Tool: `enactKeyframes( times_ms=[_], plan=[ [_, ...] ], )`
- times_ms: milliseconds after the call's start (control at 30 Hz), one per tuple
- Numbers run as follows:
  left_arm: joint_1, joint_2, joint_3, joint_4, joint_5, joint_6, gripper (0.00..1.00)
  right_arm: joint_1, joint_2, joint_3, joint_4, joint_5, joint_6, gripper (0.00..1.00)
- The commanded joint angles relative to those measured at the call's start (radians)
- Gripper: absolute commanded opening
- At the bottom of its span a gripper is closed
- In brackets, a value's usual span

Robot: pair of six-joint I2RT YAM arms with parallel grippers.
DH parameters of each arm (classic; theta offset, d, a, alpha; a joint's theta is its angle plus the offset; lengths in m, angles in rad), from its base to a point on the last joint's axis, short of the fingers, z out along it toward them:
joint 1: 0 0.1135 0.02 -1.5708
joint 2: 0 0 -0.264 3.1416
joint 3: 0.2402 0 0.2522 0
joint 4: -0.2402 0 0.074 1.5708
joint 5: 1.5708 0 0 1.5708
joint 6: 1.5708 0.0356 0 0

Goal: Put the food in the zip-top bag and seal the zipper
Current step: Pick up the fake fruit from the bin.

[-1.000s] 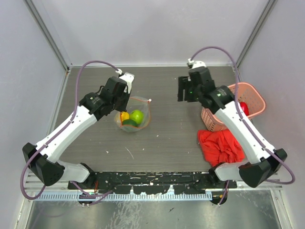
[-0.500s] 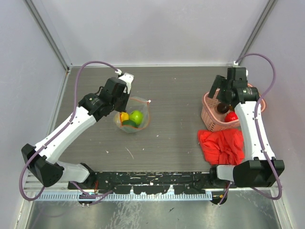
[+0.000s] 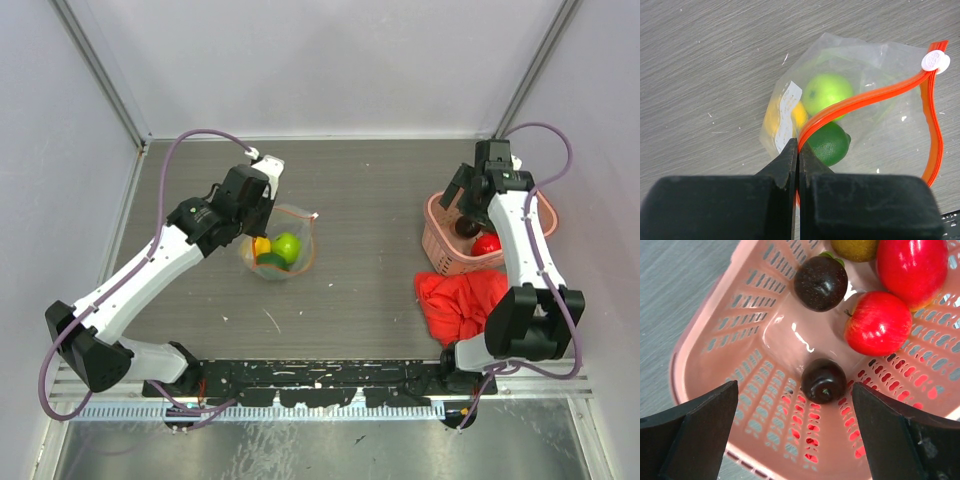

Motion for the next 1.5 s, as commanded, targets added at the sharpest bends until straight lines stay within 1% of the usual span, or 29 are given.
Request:
enactKeyframes(
  times_ms=[0,67,167,233,333,567,700,1000,1200,1267,1333,1467],
  plan=[
    [-0.005,-0.037,0.005,0.052,-0.022,0.016,0.0,-0.008,0.047,0.033,-0.015,0.087,0.022,1.0],
    [-0.004,-0.037,0.006,0.051,-0.022,0.016,0.0,-0.022,0.063,0.028,-0.033,0.107,0.035,1.0],
    [-0.005,-0.04,0.005,0.051,-0.021,0.015,0.0,-0.044,0.049,-0.017,0.033,0.073,0.017,1.0],
    [-0.005,-0.04,0.004,0.05,-0.021,0.017,0.0,-0.052,0.031,-0.056,0.088,0.112,0.007,1.0],
    [-0.008,-0.043,0.004,0.052,-0.023,0.017,0.0,-0.079,0.044,-0.073,0.13,0.185,0.01,1.0],
    [-0.009,-0.043,0.003,0.052,-0.022,0.017,0.0,-0.126,0.132,-0.109,0.226,0.245,-0.016,1.0],
    [-0.009,-0.041,0.002,0.052,-0.021,0.017,0.0,-0.134,0.171,-0.135,0.275,0.209,-0.033,1.0],
    [-0.009,-0.036,0.003,0.053,-0.018,0.017,0.0,-0.157,0.278,-0.169,0.286,0.094,-0.035,1.0],
    [-0.009,-0.034,0.002,0.053,-0.014,0.017,0.0,-0.158,0.275,-0.194,0.317,0.034,-0.045,1.0],
    [-0.009,-0.033,0.003,0.053,-0.01,0.015,0.0,-0.158,0.276,-0.193,0.314,0.035,-0.045,1.0],
    [-0.009,-0.033,0.002,0.053,-0.007,0.015,0.0,-0.157,0.279,-0.187,0.3,-0.017,-0.042,1.0],
    [-0.008,-0.034,0.001,0.053,-0.005,0.015,0.0,-0.157,0.291,-0.187,0.277,-0.042,-0.035,1.0]
  ],
)
